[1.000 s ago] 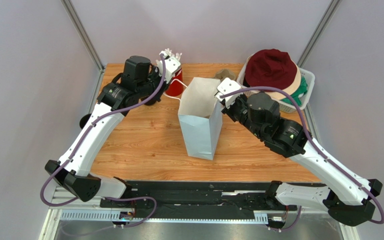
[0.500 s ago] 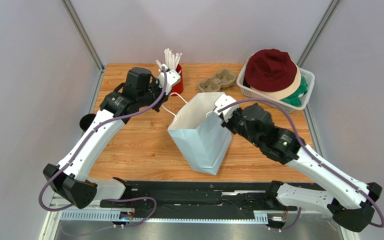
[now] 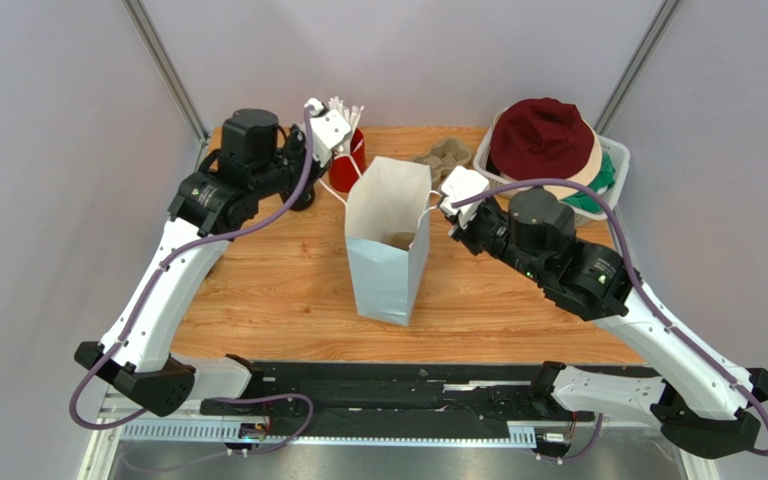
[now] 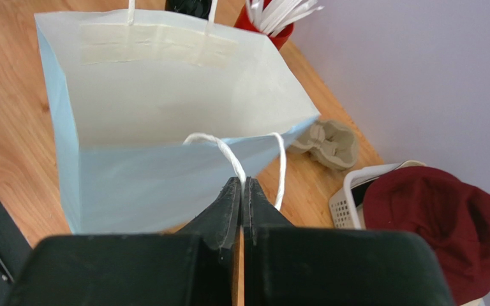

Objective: Pack the takeout coffee

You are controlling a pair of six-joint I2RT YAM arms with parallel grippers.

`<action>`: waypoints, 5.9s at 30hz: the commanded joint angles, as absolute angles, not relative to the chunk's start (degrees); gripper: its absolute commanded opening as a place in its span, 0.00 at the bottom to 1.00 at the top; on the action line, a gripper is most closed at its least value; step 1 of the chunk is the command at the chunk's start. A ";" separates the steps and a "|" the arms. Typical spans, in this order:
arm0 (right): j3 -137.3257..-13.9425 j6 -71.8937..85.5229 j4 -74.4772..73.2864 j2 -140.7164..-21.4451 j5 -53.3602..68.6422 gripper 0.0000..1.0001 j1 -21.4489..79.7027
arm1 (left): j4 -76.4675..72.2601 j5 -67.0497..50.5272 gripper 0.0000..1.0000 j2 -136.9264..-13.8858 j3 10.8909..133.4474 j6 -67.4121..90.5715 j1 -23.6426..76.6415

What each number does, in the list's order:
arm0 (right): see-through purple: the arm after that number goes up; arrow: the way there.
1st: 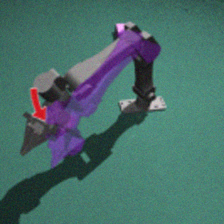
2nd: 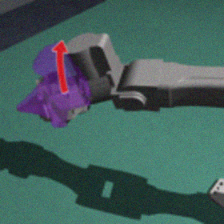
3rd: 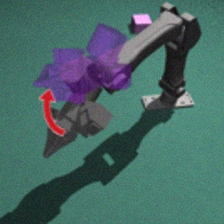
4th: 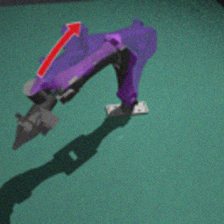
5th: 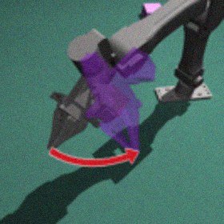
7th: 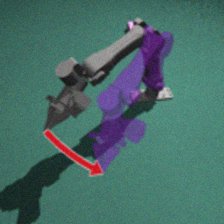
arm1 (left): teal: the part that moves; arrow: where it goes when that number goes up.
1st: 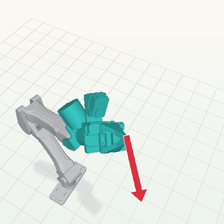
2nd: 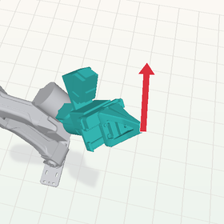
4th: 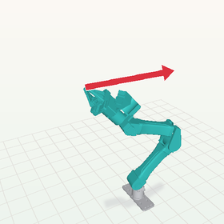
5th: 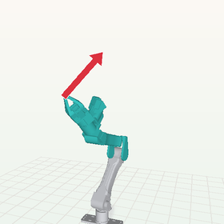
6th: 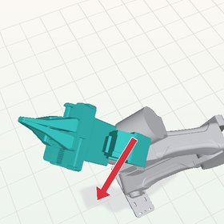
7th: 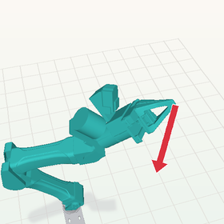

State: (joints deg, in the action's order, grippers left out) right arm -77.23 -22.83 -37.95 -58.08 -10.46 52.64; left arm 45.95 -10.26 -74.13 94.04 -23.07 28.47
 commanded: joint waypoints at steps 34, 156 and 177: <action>-69.62 -25.04 -42.45 -53.53 -4.05 0.00 52.56 | 49.39 -11.86 0.00 -76.55 102.38 -29.26 31.11; -60.21 -33.83 -26.10 -41.84 -27.86 0.00 39.91 | 50.36 10.54 0.04 -97.28 121.45 -41.05 52.20; -53.27 -38.49 -27.51 -30.42 -34.72 0.06 31.38 | 45.17 10.28 0.11 -117.33 139.40 -37.71 58.45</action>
